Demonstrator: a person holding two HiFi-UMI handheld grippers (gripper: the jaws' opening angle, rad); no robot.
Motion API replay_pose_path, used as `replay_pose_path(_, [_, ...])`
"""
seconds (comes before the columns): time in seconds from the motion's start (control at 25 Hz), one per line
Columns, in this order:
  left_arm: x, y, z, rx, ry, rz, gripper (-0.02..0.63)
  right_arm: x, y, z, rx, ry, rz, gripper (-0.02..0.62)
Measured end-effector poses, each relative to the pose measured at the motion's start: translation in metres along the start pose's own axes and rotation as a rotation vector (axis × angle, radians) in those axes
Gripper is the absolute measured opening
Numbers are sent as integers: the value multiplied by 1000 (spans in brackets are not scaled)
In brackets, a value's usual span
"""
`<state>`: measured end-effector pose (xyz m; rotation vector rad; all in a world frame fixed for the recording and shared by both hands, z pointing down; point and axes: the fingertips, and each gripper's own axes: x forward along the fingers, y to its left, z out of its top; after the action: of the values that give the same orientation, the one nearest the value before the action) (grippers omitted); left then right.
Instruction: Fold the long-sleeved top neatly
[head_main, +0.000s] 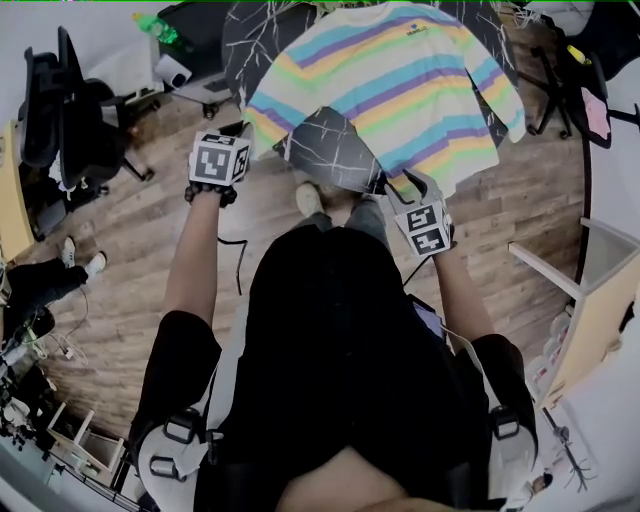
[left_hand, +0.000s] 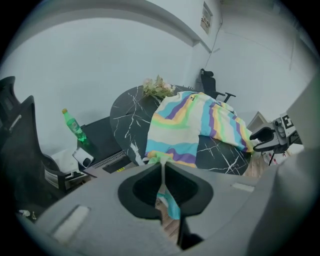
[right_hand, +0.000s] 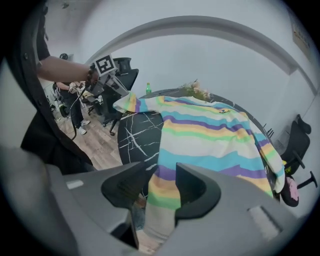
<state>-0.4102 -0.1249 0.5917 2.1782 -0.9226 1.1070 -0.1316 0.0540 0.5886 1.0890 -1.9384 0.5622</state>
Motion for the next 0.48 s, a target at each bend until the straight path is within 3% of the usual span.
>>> replay_pose_path(0.32, [40,-34,23,-36,43,-47,32,-16,-16,-23,86,-16,-10,189])
replay_pose_path(0.48, [60,-46,46,-15,52,-6,32,-27,-24,-30,126,-30,-9,187])
